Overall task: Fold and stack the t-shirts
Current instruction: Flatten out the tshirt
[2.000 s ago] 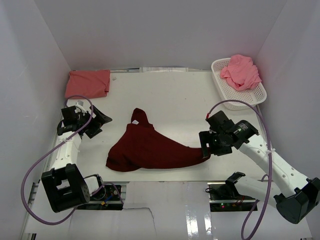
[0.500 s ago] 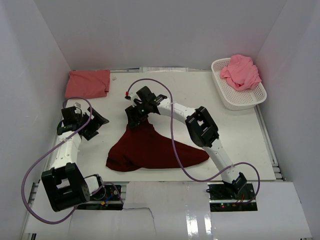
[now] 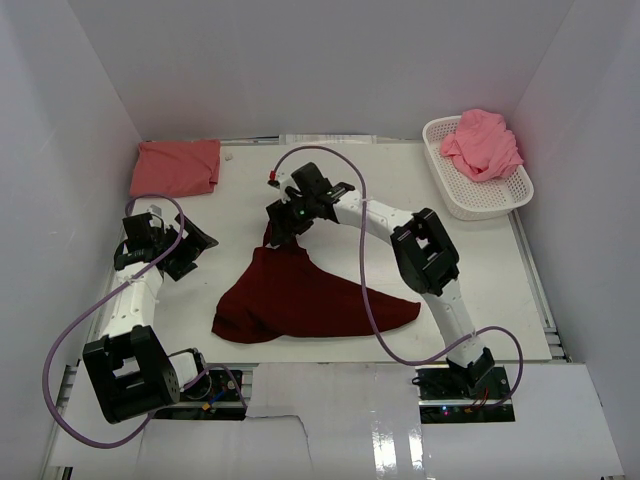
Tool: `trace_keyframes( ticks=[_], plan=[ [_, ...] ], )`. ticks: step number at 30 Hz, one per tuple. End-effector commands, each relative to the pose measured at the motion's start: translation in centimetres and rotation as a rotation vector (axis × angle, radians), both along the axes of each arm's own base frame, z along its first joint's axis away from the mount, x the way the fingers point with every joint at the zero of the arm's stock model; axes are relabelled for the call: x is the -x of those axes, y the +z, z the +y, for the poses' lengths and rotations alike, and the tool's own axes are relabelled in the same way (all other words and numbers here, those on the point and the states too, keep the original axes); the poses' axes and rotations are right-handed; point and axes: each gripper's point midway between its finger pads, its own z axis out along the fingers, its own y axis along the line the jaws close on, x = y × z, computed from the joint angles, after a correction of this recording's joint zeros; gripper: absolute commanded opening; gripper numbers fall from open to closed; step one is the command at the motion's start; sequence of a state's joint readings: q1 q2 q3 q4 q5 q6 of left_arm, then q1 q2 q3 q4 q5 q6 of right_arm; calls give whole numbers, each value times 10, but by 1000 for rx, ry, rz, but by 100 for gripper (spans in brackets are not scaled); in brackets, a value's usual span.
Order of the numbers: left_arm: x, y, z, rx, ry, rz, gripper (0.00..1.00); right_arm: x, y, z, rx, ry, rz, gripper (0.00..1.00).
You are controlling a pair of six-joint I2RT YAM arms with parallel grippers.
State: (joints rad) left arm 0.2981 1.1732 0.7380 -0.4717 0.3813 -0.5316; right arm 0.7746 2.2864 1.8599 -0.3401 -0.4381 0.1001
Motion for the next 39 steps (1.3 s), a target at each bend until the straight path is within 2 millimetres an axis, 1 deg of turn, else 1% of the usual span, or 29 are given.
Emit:
trace_keyframes(
  ticks=[1,3,6,10,11,12,13,15,17,18,19,21,22,23,24,25,27,28,29,30,31,32,33,34,35,36,37,38,39],
  plan=[
    [-6,18,2,-12,-6,-53,98,-15,30,-9,-38,-25,-72,74],
    [-6,18,2,-11,-7,-54,98,-16,26,-13,-32,-30,-64,74],
    [-6,18,2,-12,-8,-52,98,-11,10,-14,-19,-14,-24,73],
    [-7,18,1,-10,-10,-55,98,-3,-24,-12,9,4,53,71],
    [-7,18,2,-10,-9,-55,98,0,-28,-10,11,10,64,70],
    [-7,18,1,-11,-11,-53,98,3,-29,-8,6,21,76,52],
    [-6,17,1,-11,-10,-52,98,5,-29,-7,3,25,84,43],
    [-7,18,1,-11,-11,-53,98,12,-25,0,-10,45,89,36],
    [-7,17,1,-12,-10,-53,98,15,-22,2,1,58,93,39],
    [-7,18,1,-12,-10,-55,98,13,-11,8,-9,67,76,40],
    [-7,17,1,-12,-10,-53,98,14,-11,9,0,74,79,38],
    [-7,18,1,-11,-11,-55,98,17,-2,10,6,90,82,21],
    [-6,18,1,-12,-10,-55,98,14,9,13,-13,93,68,12],
    [-6,18,2,-13,-8,-54,98,16,16,14,-24,99,69,8],
    [-7,19,2,-14,-9,-57,98,18,28,17,-52,112,77,8],
    [-6,18,2,-14,-9,-57,98,19,54,21,-94,121,54,8],
    [-6,19,1,-14,-10,-59,98,20,92,25,-167,120,34,8],
    [-6,19,1,-12,-10,-58,98,20,131,24,-225,108,-7,8],
    [-6,19,-1,-6,-20,-60,98,13,153,19,-265,83,-21,8],
    [-7,20,-2,-2,-27,-69,98,14,185,18,-344,97,-43,8],
    [-8,20,-3,5,-35,-70,98,19,235,7,-434,73,-44,8],
    [-8,22,-8,23,-61,-80,98,13,252,-10,-480,52,-29,8],
    [-9,23,-11,34,-78,-86,98,6,288,-20,-584,42,-104,8],
    [-10,23,-17,45,-103,-88,98,8,339,-55,-681,-22,-124,8],
    [-11,28,-22,50,-126,-101,98,2,328,-73,-692,-78,-102,8],
    [-13,34,-30,63,-165,-120,98,0,343,-91,-734,-117,-137,8],
    [-13,38,-46,72,-221,-133,98,0,377,-126,-795,-163,-236,8],
    [-16,49,-66,73,-290,-163,98,-3,379,-150,-785,-220,-259,8],
    [-20,55,-65,69,-291,-183,98,1,381,-151,-785,-207,-265,8]
  ],
)
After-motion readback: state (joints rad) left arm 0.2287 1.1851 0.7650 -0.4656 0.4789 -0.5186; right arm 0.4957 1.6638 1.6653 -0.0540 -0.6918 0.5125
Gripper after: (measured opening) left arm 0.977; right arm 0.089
